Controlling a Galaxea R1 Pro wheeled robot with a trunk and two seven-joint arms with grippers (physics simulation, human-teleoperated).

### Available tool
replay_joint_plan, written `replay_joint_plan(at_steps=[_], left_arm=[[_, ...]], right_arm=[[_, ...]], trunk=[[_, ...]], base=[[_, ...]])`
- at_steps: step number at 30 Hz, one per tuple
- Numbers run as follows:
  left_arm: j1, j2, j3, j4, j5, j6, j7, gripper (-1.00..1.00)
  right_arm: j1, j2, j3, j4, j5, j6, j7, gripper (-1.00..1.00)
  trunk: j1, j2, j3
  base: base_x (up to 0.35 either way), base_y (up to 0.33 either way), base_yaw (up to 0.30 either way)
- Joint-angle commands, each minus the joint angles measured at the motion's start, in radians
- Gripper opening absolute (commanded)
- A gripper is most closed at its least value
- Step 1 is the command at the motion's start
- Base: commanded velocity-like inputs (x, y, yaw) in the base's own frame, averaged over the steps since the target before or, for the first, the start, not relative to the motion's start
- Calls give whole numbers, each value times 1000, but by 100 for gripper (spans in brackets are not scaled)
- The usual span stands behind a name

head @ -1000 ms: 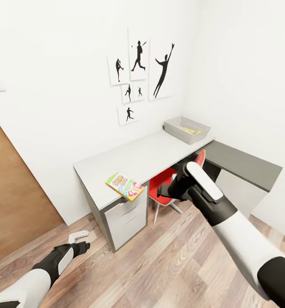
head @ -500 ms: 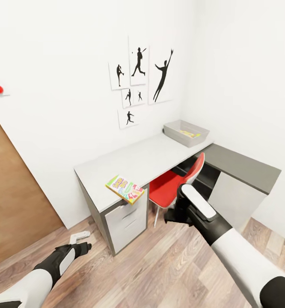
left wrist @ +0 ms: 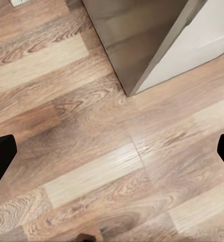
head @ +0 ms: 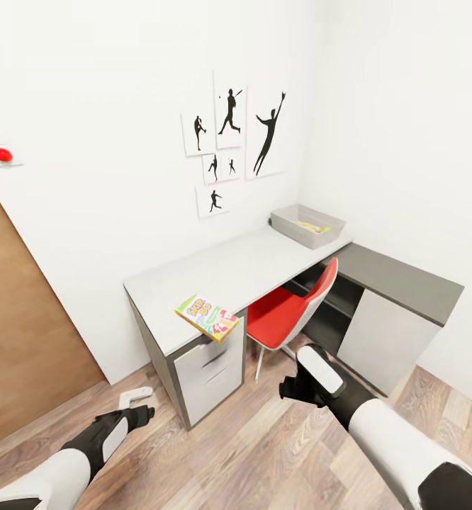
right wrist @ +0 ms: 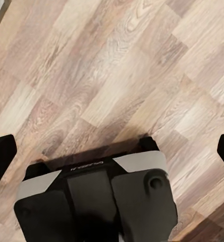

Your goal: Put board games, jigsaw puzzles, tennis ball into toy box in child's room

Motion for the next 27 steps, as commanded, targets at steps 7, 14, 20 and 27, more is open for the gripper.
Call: replay_joint_plan(at_steps=[7,14,20,27], left_arm=[[0,-12,4,1,-49,-2,3,100],[0,-60,2,64,-67,-93,3,100],[14,-82,2,94,-99,-130,3,100],[69,-89,2,97,-112,-202,3,100]], right_arm=[[14,37,17,320,399,-322,466,100],[93,96,21,574,512,-697,668,100],[174,100,22,601,522,-815,690,100],[216,101,44,604,536,-887,691,100]], trunk=[[1,-2,10],[1,-2,20],[1,-2,29],[1,-2,40]], base=[[0,0,0],[0,0,0],[0,0,0],[0,0,0]])
